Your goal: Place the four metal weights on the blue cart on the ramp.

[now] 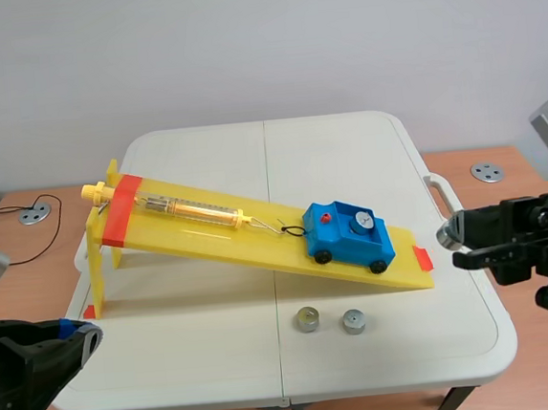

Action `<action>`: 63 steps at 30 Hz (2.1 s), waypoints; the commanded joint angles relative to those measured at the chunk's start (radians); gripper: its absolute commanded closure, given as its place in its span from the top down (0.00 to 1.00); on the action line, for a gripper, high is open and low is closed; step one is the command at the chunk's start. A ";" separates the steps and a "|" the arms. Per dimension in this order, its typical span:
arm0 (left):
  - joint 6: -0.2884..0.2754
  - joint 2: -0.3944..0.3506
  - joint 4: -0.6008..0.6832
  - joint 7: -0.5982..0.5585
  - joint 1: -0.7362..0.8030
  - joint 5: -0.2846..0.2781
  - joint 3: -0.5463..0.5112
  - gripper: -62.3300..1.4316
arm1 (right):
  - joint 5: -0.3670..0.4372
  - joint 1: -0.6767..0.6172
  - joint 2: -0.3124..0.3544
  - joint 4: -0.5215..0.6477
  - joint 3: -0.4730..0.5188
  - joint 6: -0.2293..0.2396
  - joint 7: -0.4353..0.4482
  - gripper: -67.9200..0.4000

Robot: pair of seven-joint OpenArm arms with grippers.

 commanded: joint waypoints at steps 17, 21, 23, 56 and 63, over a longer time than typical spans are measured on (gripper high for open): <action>-0.025 0.008 0.071 -0.097 -0.020 -0.070 -0.016 0.08 | 0.071 0.386 -0.178 -0.254 -0.029 0.054 0.131 0.02; -0.025 0.008 0.071 -0.097 -0.020 -0.070 -0.016 0.08 | 0.071 0.436 -0.190 -0.330 -0.051 0.057 0.131 0.02; -0.025 0.008 0.071 -0.097 -0.020 -0.070 -0.016 0.08 | 0.071 0.458 -0.190 -0.363 -0.066 0.058 0.131 0.02; -0.025 0.008 0.071 -0.097 -0.020 -0.070 -0.016 0.08 | 0.064 0.330 -0.061 -0.243 0.013 0.218 0.108 0.48; -0.025 0.008 0.071 -0.097 -0.020 -0.070 -0.016 0.08 | 0.064 0.189 0.051 -0.046 0.043 0.226 0.080 0.48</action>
